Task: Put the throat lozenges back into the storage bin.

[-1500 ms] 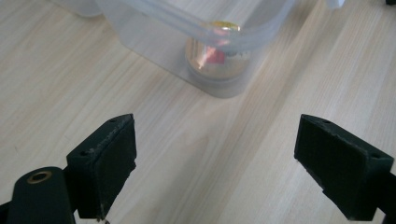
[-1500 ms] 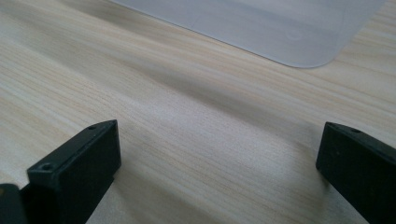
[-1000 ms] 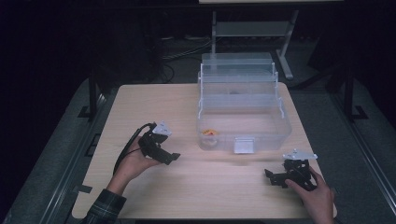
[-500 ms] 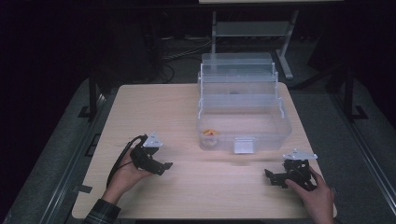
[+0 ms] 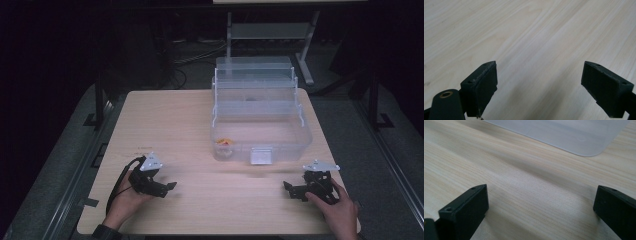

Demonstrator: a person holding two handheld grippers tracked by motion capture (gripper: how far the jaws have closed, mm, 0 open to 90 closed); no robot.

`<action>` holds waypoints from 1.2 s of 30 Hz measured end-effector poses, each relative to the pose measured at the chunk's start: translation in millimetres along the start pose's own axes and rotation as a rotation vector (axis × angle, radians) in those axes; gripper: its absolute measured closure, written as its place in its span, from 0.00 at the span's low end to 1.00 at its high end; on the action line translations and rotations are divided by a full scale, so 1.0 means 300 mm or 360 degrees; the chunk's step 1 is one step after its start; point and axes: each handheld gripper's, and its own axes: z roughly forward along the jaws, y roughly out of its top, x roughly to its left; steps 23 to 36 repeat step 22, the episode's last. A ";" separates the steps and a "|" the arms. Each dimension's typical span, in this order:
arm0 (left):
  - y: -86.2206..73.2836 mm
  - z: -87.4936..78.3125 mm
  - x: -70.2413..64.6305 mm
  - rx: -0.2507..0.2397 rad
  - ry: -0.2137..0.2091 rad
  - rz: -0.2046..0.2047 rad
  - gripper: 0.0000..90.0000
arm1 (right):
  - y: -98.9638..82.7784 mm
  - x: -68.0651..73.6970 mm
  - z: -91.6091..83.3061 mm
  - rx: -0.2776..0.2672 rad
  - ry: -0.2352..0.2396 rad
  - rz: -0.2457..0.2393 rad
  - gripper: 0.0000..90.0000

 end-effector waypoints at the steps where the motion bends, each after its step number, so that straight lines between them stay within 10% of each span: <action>1: -0.011 -0.002 0.000 -0.0003 0.0004 -0.0006 0.15 | 0.000 0.000 0.000 0.0000 0.0000 0.0001 0.00; 19: -0.140 -0.010 0.014 -0.0018 0.0013 -0.0114 0.15 | 0.000 0.000 0.000 0.0000 0.0000 0.0001 0.00; 36: -0.149 -0.010 0.017 -0.0046 0.0008 -0.0098 0.14 | 0.000 0.000 0.000 0.0000 0.0000 0.0001 0.00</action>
